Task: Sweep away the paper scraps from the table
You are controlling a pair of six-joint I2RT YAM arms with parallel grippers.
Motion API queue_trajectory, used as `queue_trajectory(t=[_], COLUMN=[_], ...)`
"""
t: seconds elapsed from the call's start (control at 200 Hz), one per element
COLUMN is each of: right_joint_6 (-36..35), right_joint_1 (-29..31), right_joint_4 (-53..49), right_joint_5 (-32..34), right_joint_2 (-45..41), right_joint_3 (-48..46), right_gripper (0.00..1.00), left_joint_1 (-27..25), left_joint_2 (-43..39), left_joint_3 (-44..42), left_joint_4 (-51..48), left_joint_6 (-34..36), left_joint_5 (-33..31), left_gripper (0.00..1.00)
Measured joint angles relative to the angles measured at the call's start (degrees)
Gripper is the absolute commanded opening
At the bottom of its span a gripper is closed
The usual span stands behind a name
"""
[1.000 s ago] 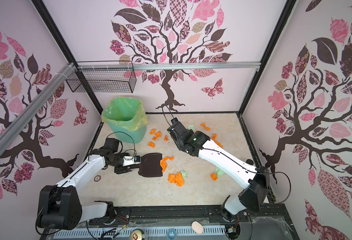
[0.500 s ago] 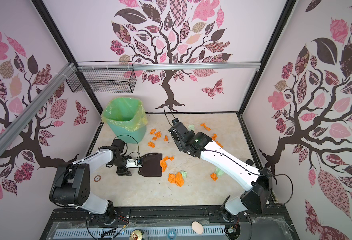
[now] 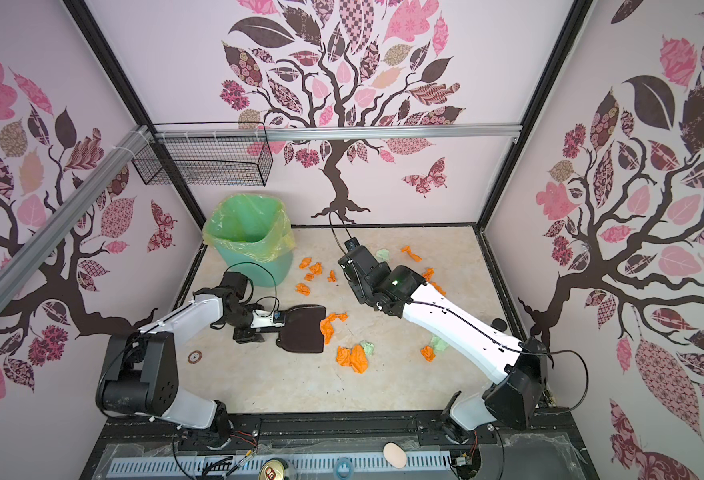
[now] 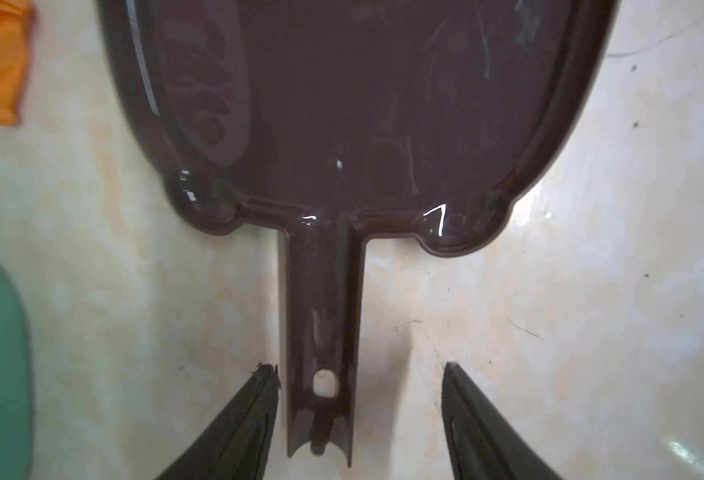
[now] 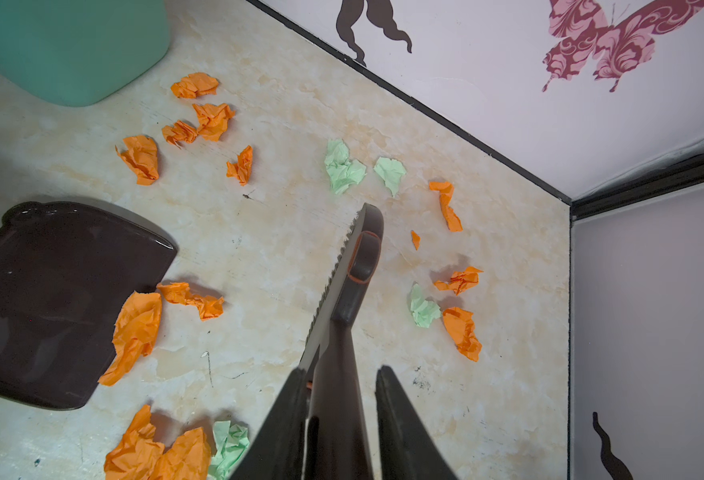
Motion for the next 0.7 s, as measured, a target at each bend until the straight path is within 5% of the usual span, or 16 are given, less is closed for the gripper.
queue_trajectory(t=[0.145,0.7], right_joint_6=[0.0,0.2], right_joint_1=[0.0,0.0], right_joint_4=[0.2,0.4], right_joint_5=[-0.6,-1.4], right_joint_2=[0.0,0.0], right_joint_3=[-0.1,-0.1], right_gripper=[0.04,0.04], left_joint_1=[0.0,-0.8], left_joint_2=[-3.2,12.2], left_joint_3=[1.2,6.4], left_joint_4=[-1.5,-3.3], left_joint_6=[1.1,3.1], left_joint_5=[0.3,-2.6], left_gripper=[0.67,0.67])
